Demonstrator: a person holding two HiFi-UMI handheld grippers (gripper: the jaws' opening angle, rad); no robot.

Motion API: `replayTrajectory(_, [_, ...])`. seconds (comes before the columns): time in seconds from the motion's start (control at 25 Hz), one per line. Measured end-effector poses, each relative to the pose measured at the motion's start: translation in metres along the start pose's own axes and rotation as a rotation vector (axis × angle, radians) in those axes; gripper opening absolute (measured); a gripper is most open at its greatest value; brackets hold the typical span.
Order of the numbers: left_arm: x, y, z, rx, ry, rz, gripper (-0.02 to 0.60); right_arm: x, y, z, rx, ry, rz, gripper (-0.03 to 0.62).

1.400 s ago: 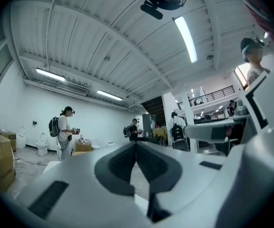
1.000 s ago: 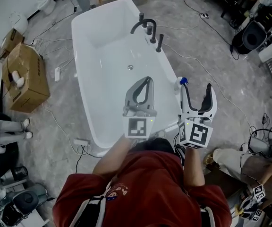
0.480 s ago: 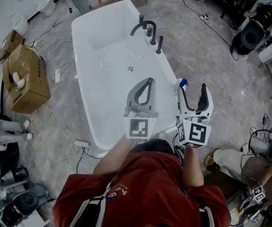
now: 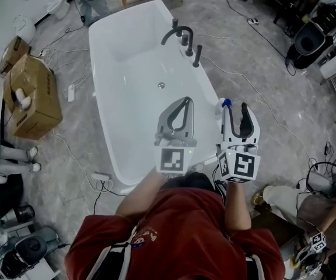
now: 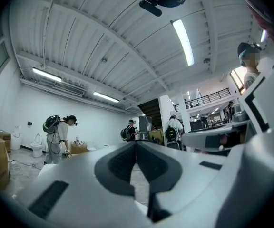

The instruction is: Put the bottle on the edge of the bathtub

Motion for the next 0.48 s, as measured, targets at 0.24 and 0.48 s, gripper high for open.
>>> replayTrajectory(0.24, [0.004, -0.002, -0.001, 0.000, -0.002, 0.002, 0.015, 0.001, -0.001, -0.004, -0.004, 0.013, 0.007, 0.050])
replayTrajectory(0.48, [0.015, 0.002, -0.002, 0.006, 0.014, -0.006, 0.015, 0.009, 0.000, -0.010, -0.034, -0.023, -0.004, 0.012])
Point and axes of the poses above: the fingertips, and each gripper's own axes: y forward along the fingers, x to its right, z out of its top, the point moved 5 cm from there along -y, backward along the fingers, and after that the axes turned 3 degrees about z, right-handed, at the moved point
